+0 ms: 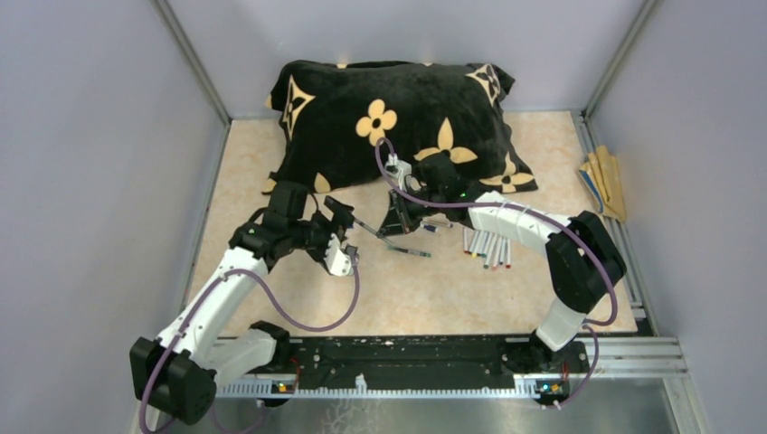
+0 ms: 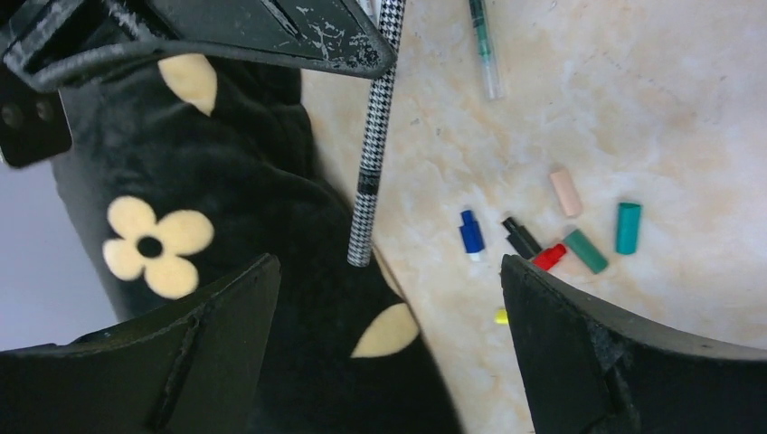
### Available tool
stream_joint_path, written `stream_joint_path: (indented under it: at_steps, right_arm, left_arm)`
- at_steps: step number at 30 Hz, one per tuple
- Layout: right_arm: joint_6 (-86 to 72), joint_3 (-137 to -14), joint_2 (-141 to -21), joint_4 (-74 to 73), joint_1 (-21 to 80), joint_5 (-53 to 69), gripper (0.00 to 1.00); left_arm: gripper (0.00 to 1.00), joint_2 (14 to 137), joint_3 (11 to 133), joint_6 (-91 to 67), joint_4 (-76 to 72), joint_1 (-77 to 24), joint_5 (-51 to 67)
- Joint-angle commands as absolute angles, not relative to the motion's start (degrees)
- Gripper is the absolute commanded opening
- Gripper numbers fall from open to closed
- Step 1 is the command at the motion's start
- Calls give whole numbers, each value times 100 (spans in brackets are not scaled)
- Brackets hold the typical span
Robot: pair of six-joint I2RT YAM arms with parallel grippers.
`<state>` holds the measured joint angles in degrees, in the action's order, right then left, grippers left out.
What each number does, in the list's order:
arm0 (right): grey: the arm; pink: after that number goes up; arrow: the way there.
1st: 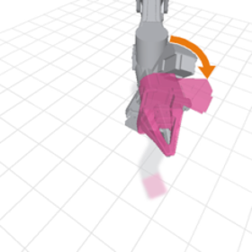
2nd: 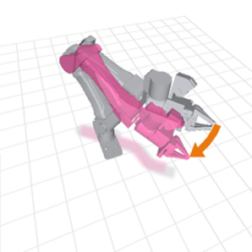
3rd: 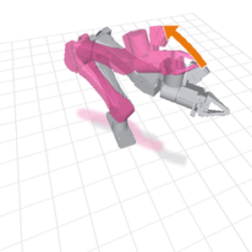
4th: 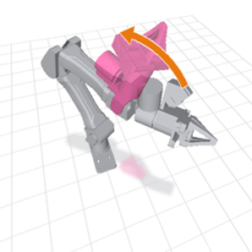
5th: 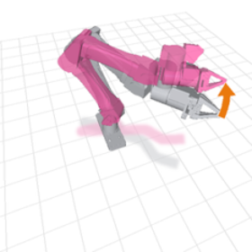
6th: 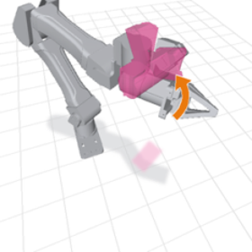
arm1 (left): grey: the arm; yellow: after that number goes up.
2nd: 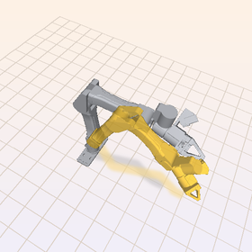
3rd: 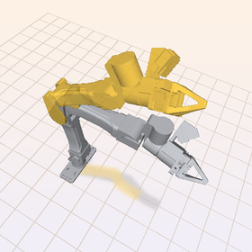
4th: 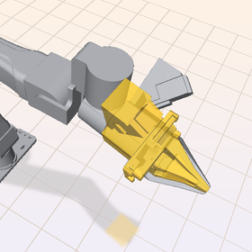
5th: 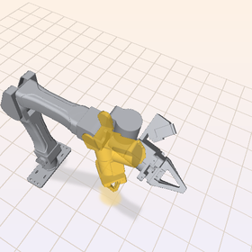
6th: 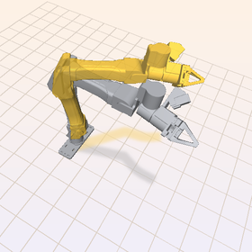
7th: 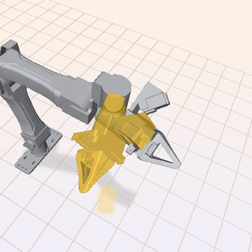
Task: Open the pen caps
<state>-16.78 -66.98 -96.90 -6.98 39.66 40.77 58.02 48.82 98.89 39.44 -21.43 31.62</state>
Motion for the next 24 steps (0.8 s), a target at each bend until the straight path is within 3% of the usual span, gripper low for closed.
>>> stream_joint_path:
  at_steps: [1,10,16,19,24]
  right_arm:
    - [-1815,-6997,-9548,-685,4034,4553,0]
    - [-1972,-7000,-9582,-498,4088,4741,0]
    - [-1991,-6960,-9632,-465,4108,4797,0]
    - [-1992,-7005,-9716,-479,4220,4775,0]
    - [-2060,-7177,-9970,-431,4518,4685,19]
  left_arm:
    - [94,6092,5010,10285,3519,-2448,2711]
    - [64,6488,5123,10252,3665,-2866,2251]
    - [30,6589,5203,10132,3717,-2873,2061]
    - [0,6542,5208,10126,3702,-2889,2134]
    - [0,6447,5238,10124,3753,-2924,2219]
